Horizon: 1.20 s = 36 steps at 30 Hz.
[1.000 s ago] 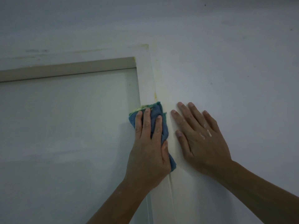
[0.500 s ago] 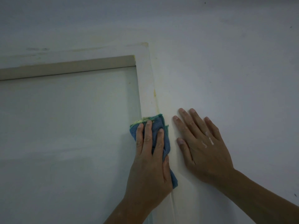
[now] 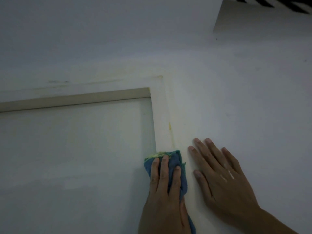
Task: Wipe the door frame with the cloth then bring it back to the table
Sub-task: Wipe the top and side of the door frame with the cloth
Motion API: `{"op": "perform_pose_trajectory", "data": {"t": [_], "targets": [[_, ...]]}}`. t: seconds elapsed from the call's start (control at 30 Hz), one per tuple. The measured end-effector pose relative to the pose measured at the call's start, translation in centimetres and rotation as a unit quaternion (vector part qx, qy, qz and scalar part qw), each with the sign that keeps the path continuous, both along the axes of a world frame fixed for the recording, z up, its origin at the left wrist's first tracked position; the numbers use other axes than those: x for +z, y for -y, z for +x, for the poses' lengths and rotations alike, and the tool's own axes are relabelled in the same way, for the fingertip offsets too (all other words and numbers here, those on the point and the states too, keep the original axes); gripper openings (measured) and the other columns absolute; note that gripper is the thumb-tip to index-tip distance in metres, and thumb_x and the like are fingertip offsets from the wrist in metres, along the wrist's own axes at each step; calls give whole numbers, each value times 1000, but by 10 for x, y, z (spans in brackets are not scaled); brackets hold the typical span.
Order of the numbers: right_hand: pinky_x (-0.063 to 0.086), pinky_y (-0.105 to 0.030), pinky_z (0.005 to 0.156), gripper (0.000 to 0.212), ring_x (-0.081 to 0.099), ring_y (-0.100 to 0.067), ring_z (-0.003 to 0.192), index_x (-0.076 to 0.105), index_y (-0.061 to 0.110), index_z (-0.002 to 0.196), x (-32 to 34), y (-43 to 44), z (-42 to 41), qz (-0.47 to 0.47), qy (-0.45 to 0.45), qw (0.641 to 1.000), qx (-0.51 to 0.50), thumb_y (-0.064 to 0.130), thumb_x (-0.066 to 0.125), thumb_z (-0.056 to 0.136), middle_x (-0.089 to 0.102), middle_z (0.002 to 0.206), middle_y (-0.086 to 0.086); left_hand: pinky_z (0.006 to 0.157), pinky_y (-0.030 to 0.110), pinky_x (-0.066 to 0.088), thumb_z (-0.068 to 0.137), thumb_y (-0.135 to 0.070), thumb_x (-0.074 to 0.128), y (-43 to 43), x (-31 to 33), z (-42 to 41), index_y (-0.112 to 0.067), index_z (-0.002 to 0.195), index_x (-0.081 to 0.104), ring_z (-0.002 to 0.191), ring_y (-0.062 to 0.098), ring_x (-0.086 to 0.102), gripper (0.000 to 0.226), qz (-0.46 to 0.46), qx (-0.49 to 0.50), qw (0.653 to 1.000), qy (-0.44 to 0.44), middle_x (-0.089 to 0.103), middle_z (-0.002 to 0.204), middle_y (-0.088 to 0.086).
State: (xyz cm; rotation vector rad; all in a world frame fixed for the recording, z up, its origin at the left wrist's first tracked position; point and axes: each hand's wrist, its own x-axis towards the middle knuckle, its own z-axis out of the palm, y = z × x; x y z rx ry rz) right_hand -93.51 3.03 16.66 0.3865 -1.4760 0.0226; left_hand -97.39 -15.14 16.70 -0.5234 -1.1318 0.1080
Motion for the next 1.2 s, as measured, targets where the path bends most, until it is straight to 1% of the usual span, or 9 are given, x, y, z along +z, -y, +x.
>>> {"op": "perform_pose_trajectory", "data": {"t": [0.13,0.3,0.47,0.53,0.77,0.83,0.97,1.1,1.2], "targets": [[23,-46,120,55,15,-17,154,30,23,155,21,-2,-2,-6,0,1000,-14,38,27,102,23,165,3,114,48,14,105,-31,18,-2,38,8,1,122,51,137,41,26,49,-18,-35,999,11,37,147,21],[26,-49,117,55,20,-20,153,33,23,154,30,-4,-5,-4,-15,1000,-12,40,29,102,26,164,2,100,70,31,76,-28,32,-4,72,43,9,127,57,130,55,36,67,0,48,993,105,43,141,32],[27,-49,114,54,28,-24,150,39,23,152,36,-7,-6,5,-31,999,-21,39,27,102,32,162,0,114,43,-11,72,-34,8,-5,127,49,1,149,25,146,43,-1,86,10,106,977,187,11,158,24],[28,-48,113,54,30,-24,149,40,24,151,40,-9,-4,5,-32,999,-21,40,23,102,33,161,1,116,44,-12,69,-38,-2,-6,149,51,-3,152,12,147,37,-12,91,17,128,969,213,-1,161,19],[28,-46,112,54,29,-20,150,39,31,151,48,-13,1,1,-17,1000,-20,43,20,102,31,162,6,120,49,10,91,-24,44,-16,218,64,-4,150,18,147,38,1,68,57,100,968,221,5,160,20],[28,-46,112,54,28,-20,150,39,32,151,50,-14,2,-1,-9,1000,-19,43,20,102,30,162,6,118,49,15,90,-21,46,-17,235,65,-2,147,26,145,39,10,64,71,77,971,215,16,157,22],[24,-45,116,54,20,-18,152,33,33,153,53,-16,2,0,5,1000,-24,42,24,101,24,165,8,118,51,2,94,-24,36,-14,256,60,3,148,17,143,45,4,64,45,123,967,218,8,156,28],[17,-45,121,55,7,-15,155,24,34,156,54,-15,4,0,23,999,-26,44,19,103,15,167,9,118,50,-1,87,-24,22,-13,238,59,9,145,26,144,45,10,67,12,52,983,177,14,153,33],[17,-47,122,55,6,-16,155,24,30,157,43,-11,3,-7,35,999,-24,43,18,104,15,167,5,114,58,6,90,-17,31,-9,206,50,16,137,36,139,54,20,58,-26,-6,988,154,24,147,39]]}}
